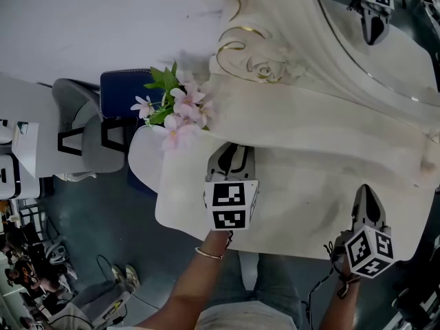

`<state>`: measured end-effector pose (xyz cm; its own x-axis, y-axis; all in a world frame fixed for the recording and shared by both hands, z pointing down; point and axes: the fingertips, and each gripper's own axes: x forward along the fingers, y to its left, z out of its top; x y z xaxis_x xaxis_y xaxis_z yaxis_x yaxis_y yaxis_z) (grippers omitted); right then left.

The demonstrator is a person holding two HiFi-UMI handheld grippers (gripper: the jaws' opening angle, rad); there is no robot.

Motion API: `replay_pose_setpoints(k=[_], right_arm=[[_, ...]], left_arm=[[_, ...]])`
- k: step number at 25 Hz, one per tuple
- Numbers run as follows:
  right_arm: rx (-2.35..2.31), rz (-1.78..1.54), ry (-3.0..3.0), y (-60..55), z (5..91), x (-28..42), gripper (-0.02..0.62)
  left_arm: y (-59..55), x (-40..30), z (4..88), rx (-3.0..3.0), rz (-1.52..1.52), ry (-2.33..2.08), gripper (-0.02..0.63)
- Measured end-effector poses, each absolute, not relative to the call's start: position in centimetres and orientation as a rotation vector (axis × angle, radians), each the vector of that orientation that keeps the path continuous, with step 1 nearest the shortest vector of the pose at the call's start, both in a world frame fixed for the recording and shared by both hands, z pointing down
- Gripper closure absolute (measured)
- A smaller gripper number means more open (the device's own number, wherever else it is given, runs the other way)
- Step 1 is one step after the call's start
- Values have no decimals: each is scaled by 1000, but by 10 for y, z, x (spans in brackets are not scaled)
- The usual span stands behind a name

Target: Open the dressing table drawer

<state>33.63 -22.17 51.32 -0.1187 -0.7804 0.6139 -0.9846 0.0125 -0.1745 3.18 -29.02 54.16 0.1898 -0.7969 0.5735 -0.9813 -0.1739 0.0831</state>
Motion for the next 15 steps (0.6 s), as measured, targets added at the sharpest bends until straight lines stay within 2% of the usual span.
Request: replay_pose_setpoints(k=[15], right_arm=[[1816, 819, -1947, -219, 510, 339, 588]], left_arm=[[-290, 31, 543, 2031, 536, -1667, 495]])
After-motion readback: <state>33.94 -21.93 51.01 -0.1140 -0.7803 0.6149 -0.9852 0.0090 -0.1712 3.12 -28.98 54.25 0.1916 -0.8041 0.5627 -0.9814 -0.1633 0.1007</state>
